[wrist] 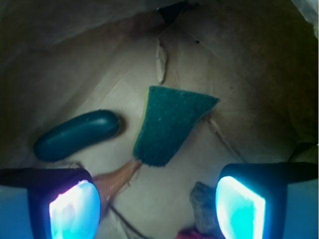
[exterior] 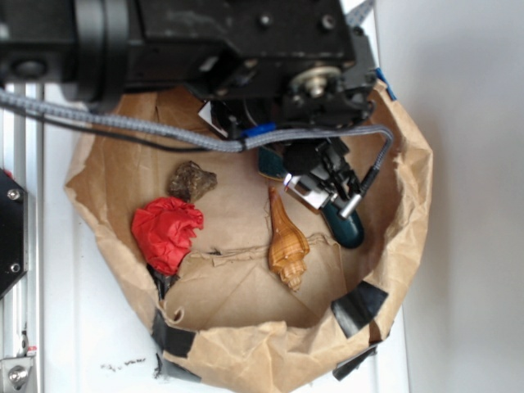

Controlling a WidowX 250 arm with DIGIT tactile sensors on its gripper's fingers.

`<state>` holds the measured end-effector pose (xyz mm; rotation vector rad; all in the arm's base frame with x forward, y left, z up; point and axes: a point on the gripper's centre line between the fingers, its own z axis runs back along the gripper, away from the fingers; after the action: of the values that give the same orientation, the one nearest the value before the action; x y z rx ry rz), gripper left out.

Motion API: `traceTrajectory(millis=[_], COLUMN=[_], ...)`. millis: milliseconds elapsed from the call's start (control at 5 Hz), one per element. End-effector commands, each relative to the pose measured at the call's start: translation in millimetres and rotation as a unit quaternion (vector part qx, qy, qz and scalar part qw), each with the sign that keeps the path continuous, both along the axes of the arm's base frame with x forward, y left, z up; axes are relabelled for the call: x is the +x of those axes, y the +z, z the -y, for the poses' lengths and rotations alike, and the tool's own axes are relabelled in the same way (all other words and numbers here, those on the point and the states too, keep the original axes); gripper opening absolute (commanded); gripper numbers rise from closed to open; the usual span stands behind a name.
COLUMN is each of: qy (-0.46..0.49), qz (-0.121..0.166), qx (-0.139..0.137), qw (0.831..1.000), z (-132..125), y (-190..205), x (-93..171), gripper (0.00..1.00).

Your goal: Grab the green sponge.

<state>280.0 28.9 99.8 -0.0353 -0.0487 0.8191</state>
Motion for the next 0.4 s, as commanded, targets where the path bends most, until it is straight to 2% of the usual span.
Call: traceTrajectory(millis=[0, 200], qy=[0.058, 0.06], qz=[0.059, 0.045], qx=[0.045, 0.055], qw=[0.996, 0.996], z=[-33.1, -40.3], y=[-7.3, -13.9], x=[6.8, 10.9], gripper=[1.0, 1.0])
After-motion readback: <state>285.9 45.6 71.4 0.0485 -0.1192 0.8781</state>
